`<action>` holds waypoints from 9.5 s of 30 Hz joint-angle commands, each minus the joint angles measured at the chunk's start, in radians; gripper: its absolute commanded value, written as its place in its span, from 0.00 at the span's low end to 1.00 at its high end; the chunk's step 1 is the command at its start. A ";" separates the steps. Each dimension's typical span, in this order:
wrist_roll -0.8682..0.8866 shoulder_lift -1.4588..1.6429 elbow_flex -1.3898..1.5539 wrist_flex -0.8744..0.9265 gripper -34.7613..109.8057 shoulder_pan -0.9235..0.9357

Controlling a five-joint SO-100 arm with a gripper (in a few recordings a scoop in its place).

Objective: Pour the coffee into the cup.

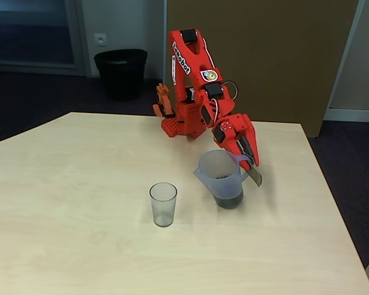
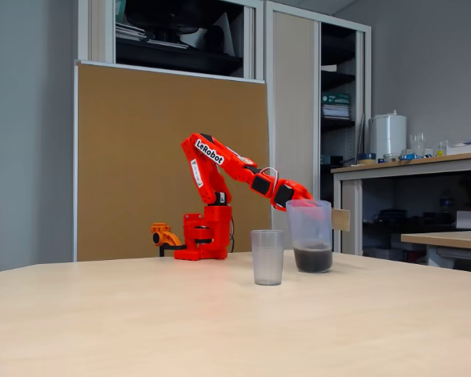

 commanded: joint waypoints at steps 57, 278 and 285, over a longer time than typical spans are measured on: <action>0.601 -0.241 -0.439 -0.181 0.24 0.193; -0.152 -0.472 -0.351 -0.129 0.24 -0.153; -0.075 -0.448 -0.324 -0.138 0.29 -0.166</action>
